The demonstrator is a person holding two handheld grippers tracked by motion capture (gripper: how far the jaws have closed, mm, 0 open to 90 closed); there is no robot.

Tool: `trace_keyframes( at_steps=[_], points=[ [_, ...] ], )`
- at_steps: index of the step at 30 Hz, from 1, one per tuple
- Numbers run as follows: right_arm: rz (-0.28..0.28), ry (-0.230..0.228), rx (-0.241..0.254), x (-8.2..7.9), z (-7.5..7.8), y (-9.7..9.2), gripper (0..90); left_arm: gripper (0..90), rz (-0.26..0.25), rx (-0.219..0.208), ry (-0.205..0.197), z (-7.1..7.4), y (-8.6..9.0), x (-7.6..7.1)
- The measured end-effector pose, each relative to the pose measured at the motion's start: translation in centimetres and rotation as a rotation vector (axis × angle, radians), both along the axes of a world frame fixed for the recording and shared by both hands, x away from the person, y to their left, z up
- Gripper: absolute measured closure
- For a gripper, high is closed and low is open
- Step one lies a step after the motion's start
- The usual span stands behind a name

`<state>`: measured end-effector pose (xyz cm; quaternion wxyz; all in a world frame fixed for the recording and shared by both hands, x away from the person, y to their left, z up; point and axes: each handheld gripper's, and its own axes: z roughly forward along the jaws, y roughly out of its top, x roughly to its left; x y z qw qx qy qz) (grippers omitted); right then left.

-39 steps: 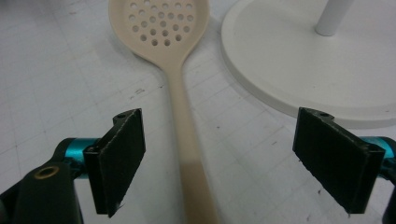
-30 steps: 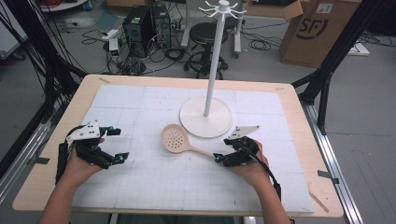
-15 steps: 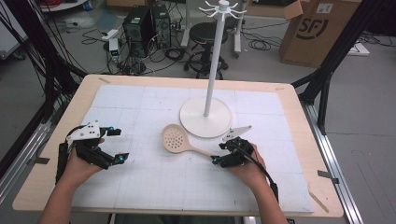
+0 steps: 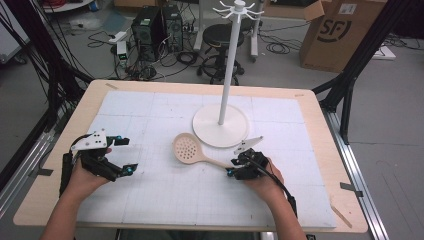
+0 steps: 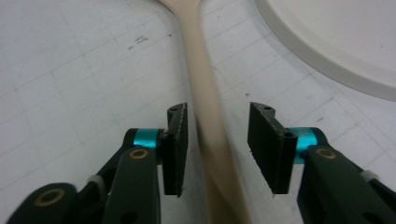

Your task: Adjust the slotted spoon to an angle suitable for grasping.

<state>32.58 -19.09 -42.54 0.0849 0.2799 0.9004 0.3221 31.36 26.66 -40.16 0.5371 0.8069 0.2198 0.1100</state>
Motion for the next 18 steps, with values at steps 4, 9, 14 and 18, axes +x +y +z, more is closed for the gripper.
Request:
trace_keyframes(
  at_steps=[4, 9, 14, 18],
  points=[
    [-0.019, 0.008, -0.002, -0.07, 0.03, 0.01, 58.6, 1.7, -0.008, 0.006, 0.001, -0.02, -0.07, -0.05],
    [0.0, 0.011, -0.019, -0.12, -0.14, 0.31, 60.9, 1.7, -0.003, 0.001, -0.001, 0.0, -0.05, -0.02],
    [0.0, 0.015, -0.022, 0.06, -0.27, 0.23, 63.4, 1.7, -0.003, 0.002, 0.001, -0.02, -0.03, -0.01],
    [-0.001, 0.027, -0.024, -0.03, -0.31, 0.3, 64.8, 1.7, -0.01, 0.007, 0.002, -0.02, -0.13, -0.09]
  ],
)
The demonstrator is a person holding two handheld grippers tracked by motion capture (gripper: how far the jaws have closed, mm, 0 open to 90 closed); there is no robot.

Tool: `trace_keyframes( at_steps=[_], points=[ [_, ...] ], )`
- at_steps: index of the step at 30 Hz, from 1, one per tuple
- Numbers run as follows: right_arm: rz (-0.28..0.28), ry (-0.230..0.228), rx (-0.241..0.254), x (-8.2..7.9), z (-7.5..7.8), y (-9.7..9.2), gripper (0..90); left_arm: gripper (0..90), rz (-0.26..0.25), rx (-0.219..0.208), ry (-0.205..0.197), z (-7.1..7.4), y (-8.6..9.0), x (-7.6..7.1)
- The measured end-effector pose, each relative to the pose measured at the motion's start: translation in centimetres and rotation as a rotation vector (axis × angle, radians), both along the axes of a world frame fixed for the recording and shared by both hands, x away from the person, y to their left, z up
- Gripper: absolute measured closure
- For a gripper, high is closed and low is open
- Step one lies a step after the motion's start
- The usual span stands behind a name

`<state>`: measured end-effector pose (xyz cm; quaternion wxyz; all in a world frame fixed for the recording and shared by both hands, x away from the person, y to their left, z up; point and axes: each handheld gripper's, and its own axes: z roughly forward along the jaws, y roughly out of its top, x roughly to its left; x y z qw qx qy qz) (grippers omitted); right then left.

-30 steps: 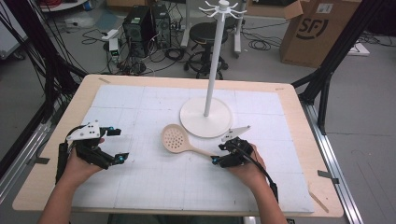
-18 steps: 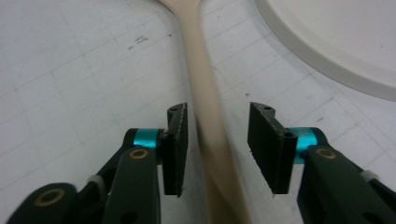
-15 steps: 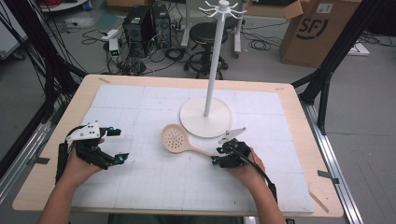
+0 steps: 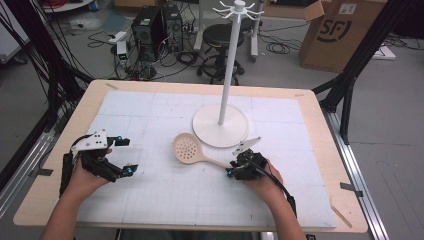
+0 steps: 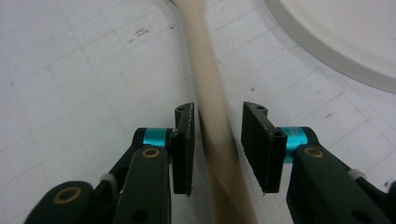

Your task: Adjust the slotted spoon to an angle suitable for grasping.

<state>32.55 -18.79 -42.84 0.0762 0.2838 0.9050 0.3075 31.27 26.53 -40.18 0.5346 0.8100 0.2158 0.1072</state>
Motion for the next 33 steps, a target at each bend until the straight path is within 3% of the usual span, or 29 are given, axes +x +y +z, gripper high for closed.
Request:
trace_keyframes(
  at_steps=[12, 17, 19, 22, 24, 33],
  points=[
    [0.015, -0.009, -0.024, -0.1, -0.1, 0.3, 70.8, 1.7, -0.002, 0.001, 0.002, 0.0, -0.1, 0.0],
    [0.059, -0.03, -0.039, -0.3, 0.0, 0.4, 74.5, 1.7, 0.004, 0.0, 0.001, 0.0, -0.1, 0.0],
    [0.085, 0.006, -0.009, -0.2, 0.0, 0.3, 75.5, 1.7, 0.001, 0.003, -0.001, 0.0, 0.0, 0.0],
    [0.092, 0.004, -0.008, -0.1, 0.0, 0.4, 75.5, 1.7, 0.008, 0.002, 0.001, 0.0, 0.0, 0.0],
    [0.1, 0.019, 0.018, -0.2, 0.0, 0.5, 75.6, 1.7, 0.004, 0.0, 0.0, 0.0, 0.0, 0.0],
    [0.197, 0.008, 0.01, -1.1, 0.2, 3.1, 75.5, 1.7, 0.008, -0.007, -0.005, 0.1, 0.2, 0.1]
  ],
)
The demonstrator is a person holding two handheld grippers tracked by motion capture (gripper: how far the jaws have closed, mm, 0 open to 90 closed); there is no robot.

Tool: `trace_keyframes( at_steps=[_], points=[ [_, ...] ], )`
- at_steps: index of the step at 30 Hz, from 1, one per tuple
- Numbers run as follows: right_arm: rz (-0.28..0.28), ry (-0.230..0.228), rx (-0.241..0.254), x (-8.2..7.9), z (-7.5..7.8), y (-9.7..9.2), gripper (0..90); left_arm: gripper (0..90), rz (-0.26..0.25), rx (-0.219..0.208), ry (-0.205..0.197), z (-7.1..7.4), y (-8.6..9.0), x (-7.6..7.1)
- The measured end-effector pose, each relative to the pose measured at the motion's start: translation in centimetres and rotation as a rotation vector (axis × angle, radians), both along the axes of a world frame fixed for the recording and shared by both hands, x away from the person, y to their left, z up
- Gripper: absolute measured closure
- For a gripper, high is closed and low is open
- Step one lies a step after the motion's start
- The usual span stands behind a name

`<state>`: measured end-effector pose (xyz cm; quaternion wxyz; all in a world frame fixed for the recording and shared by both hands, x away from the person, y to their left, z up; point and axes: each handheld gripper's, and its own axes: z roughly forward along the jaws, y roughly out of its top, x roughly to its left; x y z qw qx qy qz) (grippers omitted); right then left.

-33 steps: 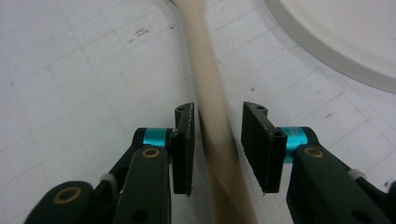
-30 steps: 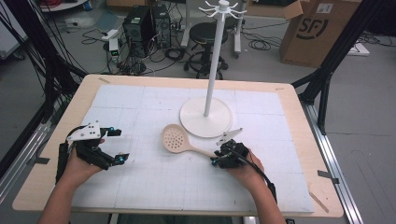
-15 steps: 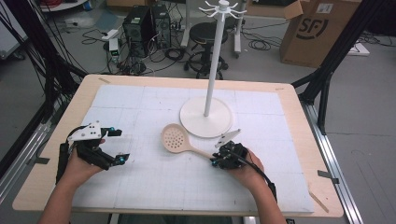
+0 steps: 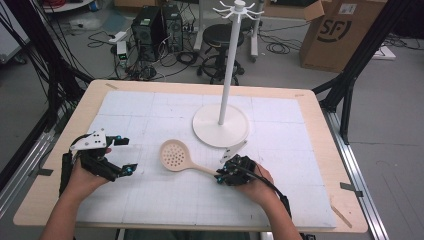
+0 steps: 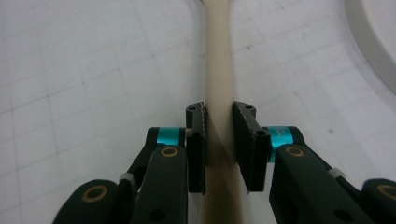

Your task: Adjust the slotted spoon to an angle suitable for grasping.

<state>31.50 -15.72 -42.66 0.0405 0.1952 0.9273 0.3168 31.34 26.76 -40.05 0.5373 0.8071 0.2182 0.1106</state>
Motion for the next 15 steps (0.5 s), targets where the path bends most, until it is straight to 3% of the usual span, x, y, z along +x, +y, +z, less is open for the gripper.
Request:
trace_keyframes(
  at_steps=[6, 15],
  points=[
    [0.046, 0.0, 0.005, -0.7, 0.1, 1.8, 75.5, 1.7, 0.0, -0.007, -0.003, 0.2, 0.0, -0.1],
    [0.153, -0.009, 0.016, -2.3, 0.0, 6.0, 75.5, 1.7, 0.004, -0.018, -0.012, 0.5, 0.2, -0.1]
  ],
)
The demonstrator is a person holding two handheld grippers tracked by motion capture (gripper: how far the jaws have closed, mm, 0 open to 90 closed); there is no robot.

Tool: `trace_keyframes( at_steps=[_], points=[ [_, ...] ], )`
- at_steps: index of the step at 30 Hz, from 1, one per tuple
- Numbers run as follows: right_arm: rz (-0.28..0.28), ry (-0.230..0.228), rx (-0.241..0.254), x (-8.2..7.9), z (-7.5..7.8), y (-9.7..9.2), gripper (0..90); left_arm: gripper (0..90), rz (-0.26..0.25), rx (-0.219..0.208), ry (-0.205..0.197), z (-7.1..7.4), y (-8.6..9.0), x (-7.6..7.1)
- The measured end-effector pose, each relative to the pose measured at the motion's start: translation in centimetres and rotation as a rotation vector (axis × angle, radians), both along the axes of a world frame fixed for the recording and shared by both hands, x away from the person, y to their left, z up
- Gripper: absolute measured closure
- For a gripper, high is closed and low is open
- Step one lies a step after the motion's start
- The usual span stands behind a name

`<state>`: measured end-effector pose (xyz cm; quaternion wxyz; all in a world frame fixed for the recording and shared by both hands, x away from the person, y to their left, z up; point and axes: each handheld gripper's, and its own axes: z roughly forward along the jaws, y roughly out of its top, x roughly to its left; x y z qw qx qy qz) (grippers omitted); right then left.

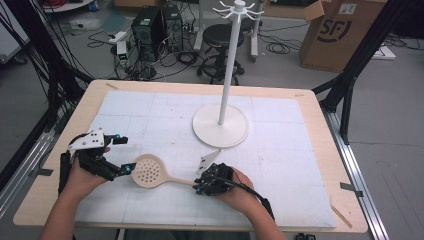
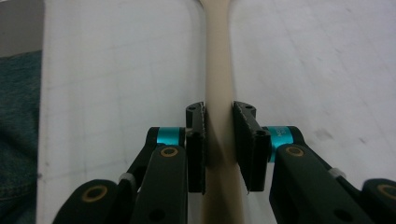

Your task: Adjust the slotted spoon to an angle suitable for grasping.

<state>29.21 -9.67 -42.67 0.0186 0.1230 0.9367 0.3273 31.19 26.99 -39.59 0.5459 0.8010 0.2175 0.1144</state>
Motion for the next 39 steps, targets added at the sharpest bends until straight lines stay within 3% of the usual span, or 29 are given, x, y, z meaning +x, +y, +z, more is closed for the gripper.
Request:
trace_keyframes(
  at_steps=[4, 8, 11, 14, 21, 28, 35, 36, 37, 39],
  points=[
    [0.022, 0.009, -0.002, -0.3, -0.2, 1.2, 75.4, 1.7, 0.0, 0.001, -0.003, 0.1, 0.1, -0.1],
    [0.009, 0.043, 0.017, 0.0, -0.5, 1.1, 73.9, 1.7, 0.001, 0.0, -0.005, 0.2, 0.2, -0.2],
    [0.002, 0.051, 0.032, 0.1, -0.4, 0.9, 65.1, 1.7, 0.005, -0.004, -0.004, 0.2, 0.2, -0.2],
    [-0.003, 0.048, 0.05, 0.0, 0.1, -0.1, 63.0, 1.7, 0.004, -0.002, -0.006, 0.2, 0.3, -0.1],
    [-0.037, 0.051, 0.026, -0.8, 0.5, -4.0, 57.6, 1.7, 0.008, -0.007, -0.009, 0.4, 0.4, -0.3],
    [-0.064, 0.077, 0.056, -1.0, 0.8, -7.5, 57.1, 1.7, 0.017, -0.02, -0.018, 0.6, 0.8, -0.3],
    [-0.02, 0.095, 0.004, -1.4, 0.3, -7.4, 56.0, 1.7, 0.017, -0.014, -0.016, 0.6, 0.8, -0.2],
    [-0.011, 0.096, -0.028, -1.5, 0.2, -7.2, 57.6, 1.7, 0.017, -0.013, -0.017, 0.6, 0.8, -0.2],
    [-0.006, 0.068, -0.064, -1.5, 0.0, -7.0, 60.4, 1.7, 0.018, -0.015, -0.017, 0.6, 0.8, -0.2],
    [0.001, 0.061, -0.071, -1.5, 0.2, -7.0, 66.2, 1.7, 0.021, -0.018, -0.018, 0.6, 0.9, -0.2]
  ],
)
